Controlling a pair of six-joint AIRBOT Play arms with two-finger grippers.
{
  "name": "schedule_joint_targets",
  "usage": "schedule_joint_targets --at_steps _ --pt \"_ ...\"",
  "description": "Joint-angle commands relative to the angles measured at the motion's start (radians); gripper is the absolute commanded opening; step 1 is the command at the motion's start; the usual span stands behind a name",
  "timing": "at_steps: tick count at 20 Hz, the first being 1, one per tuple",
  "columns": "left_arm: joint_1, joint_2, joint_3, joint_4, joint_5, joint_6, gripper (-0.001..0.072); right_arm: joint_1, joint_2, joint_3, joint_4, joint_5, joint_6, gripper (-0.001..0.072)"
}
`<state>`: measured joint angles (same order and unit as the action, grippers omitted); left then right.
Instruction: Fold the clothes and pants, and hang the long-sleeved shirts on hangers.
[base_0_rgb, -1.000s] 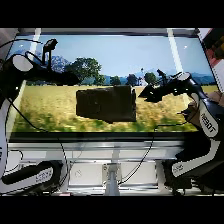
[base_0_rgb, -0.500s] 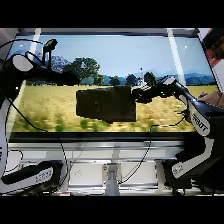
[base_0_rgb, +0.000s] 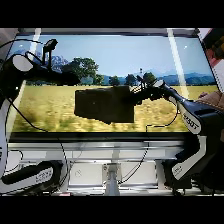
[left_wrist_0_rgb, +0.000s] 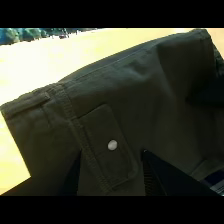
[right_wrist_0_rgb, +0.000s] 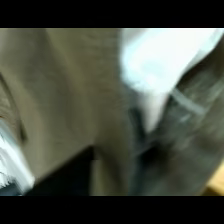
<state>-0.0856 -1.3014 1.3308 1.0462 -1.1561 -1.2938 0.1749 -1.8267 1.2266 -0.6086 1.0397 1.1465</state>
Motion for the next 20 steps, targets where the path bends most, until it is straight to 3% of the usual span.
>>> schedule_joint_targets --at_steps 1,6,11,15,20 --pt "0.000 0.000 0.000 0.000 0.000 0.000 0.0419 0.063 -0.002 0.057 0.055 -0.003 -0.090 0.0043" --pt "0.000 0.000 0.000 0.000 0.000 0.000 0.0419 0.043 0.059 0.235 -0.042 -0.006 -0.068 0.0037" --pt "0.000 0.000 0.000 0.000 0.000 0.000 0.0419 -0.079 0.220 0.450 -0.447 0.005 0.273 0.0037" --pt "0.000 0.000 0.000 0.000 0.000 0.000 0.0420 -0.254 0.380 0.561 -0.764 0.118 0.533 0.0037" --pt "0.000 0.000 0.000 0.000 0.000 0.000 0.0420 -0.545 0.528 0.618 -0.967 0.331 0.727 0.0037"
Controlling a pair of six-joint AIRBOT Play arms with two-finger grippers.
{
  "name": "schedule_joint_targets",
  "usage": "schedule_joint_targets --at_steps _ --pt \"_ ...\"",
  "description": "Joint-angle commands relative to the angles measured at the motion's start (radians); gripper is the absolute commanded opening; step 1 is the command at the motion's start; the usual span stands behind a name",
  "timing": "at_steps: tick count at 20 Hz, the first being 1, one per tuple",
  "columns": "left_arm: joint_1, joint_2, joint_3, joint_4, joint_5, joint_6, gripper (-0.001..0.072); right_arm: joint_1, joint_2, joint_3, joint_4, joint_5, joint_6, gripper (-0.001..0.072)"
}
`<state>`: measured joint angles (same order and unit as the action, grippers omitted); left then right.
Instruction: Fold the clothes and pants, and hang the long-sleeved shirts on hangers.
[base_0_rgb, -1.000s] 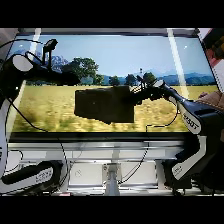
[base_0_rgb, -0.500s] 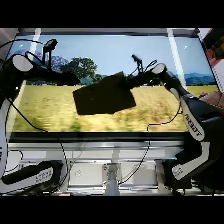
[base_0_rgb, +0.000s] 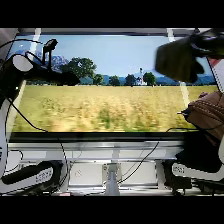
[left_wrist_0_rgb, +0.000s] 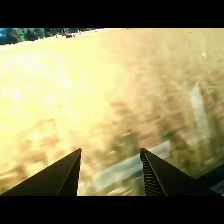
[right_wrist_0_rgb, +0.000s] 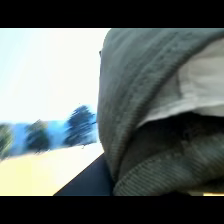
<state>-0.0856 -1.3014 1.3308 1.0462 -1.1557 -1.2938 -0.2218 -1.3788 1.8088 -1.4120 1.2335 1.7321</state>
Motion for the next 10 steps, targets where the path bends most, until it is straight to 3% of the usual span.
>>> schedule_joint_targets --at_steps 1,4,7,10 --pt "0.000 0.000 0.000 0.000 0.000 0.000 0.0420 -0.207 0.101 0.036 -0.203 0.189 0.141 0.0037" --pt "0.000 0.000 0.000 0.000 0.000 0.000 0.0420 -0.374 0.129 0.036 -0.353 0.385 0.134 0.0037" --pt "0.000 0.000 0.000 0.000 0.000 0.000 0.0420 -0.545 0.129 0.035 -0.368 0.597 0.076 0.0038" --pt "0.000 0.000 0.000 0.000 0.000 0.000 0.0419 -0.655 0.140 0.031 -0.377 0.607 -0.036 0.0038"
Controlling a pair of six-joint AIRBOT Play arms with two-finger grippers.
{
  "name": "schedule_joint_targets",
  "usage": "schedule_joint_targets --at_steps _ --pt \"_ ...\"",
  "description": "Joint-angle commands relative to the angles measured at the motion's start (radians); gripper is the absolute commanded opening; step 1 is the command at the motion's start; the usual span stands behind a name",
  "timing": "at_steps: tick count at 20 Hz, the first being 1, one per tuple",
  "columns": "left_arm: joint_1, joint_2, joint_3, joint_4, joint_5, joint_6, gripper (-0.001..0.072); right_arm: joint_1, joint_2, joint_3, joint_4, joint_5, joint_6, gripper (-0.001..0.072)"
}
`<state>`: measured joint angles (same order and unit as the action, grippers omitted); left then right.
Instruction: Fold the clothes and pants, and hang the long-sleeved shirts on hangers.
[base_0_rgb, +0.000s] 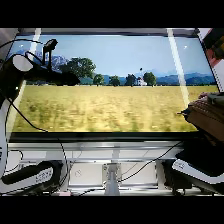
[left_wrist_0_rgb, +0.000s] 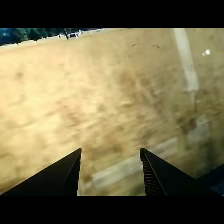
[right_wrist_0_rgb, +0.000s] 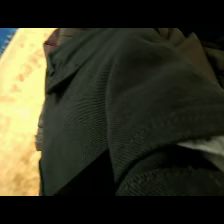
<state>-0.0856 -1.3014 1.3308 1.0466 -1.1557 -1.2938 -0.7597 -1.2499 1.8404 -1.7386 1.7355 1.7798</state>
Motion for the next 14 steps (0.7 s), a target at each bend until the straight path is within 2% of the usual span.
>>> schedule_joint_targets --at_steps 1,3,7,8,10,11,14 --pt "0.000 0.000 0.000 0.000 0.000 0.000 0.0420 -0.153 0.011 -0.005 -0.056 0.103 -0.102 0.0038" --pt "0.000 0.000 0.000 0.000 0.000 0.000 0.0419 -0.234 0.012 -0.047 -0.061 0.104 -0.145 0.0038" --pt "0.000 0.000 0.000 0.000 0.000 0.000 0.0420 -0.412 0.032 -0.204 0.012 0.105 -0.143 0.0053" --pt "0.000 0.000 0.000 0.000 0.000 0.000 0.0420 -0.447 0.035 -0.237 0.042 0.105 -0.144 0.0213" --pt "0.000 0.000 0.000 0.000 0.000 0.000 0.0419 -0.490 0.034 -0.276 0.084 0.105 -0.150 0.0597" --pt "0.000 0.000 0.000 0.000 0.000 0.000 0.0420 -0.504 0.034 -0.281 0.102 0.105 -0.152 0.0698" --pt "0.000 0.000 0.000 0.000 0.000 0.000 0.0419 -0.517 0.035 -0.277 0.132 0.093 -0.151 0.0688"
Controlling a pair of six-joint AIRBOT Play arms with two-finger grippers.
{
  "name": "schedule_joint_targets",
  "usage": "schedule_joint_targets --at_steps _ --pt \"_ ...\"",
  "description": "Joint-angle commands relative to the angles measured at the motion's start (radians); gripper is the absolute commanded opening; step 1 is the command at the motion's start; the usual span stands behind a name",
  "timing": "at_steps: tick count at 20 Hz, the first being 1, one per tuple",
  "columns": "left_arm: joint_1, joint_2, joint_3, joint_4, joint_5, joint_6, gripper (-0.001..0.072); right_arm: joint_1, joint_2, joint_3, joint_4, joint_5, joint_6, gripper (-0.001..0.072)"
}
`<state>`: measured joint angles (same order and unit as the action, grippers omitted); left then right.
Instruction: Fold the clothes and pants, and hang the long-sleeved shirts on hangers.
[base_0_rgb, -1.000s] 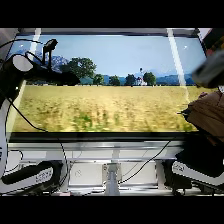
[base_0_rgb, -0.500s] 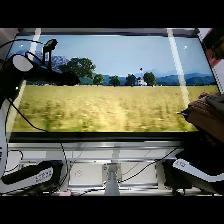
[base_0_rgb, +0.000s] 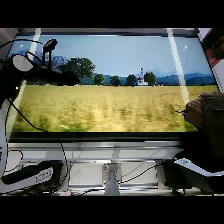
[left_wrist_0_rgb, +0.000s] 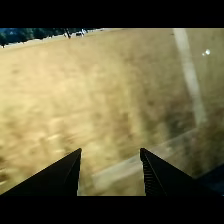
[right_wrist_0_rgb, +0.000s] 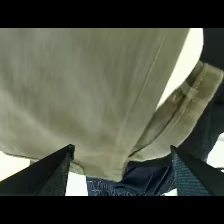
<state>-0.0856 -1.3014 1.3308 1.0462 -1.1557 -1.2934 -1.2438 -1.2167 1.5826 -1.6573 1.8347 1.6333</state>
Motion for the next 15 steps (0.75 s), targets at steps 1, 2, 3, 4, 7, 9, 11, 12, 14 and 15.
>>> schedule_joint_targets --at_steps 1,2,3,4,7,9,11,12,14,15 --pt "0.000 0.000 0.000 0.000 0.000 0.000 0.0419 -0.033 0.002 -0.010 0.088 -0.016 -0.005 0.0687" --pt "0.000 0.000 0.000 0.000 0.000 0.000 0.0419 -0.033 0.001 0.018 0.138 -0.021 -0.016 0.0687" --pt "0.000 0.000 0.000 0.000 0.000 0.000 0.0419 -0.033 0.001 0.067 0.162 -0.030 -0.031 0.0687" --pt "0.000 0.000 0.000 0.000 0.000 0.000 0.0419 -0.033 0.001 0.129 0.162 -0.056 -0.030 0.0684" --pt "0.000 0.000 0.000 0.000 0.000 0.000 0.0420 -0.033 0.001 0.360 0.285 -0.181 -0.006 0.0248" --pt "0.000 0.000 0.000 0.000 0.000 0.000 0.0419 -0.033 0.003 0.491 0.489 -0.269 -0.004 0.0039" --pt "0.000 0.000 0.000 0.000 0.000 0.000 0.0420 -0.024 0.032 0.531 0.699 -0.376 -0.005 0.0038" --pt "0.000 0.000 0.000 0.000 0.000 0.000 0.0419 -0.009 0.052 0.528 0.770 -0.414 -0.006 0.0038" --pt "0.000 0.000 0.000 0.000 0.000 0.000 0.0419 0.049 0.074 0.528 0.879 -0.435 -0.014 0.0038" --pt "0.000 0.000 0.000 0.000 0.000 0.000 0.0420 0.093 0.080 0.528 0.913 -0.429 -0.031 0.0038"
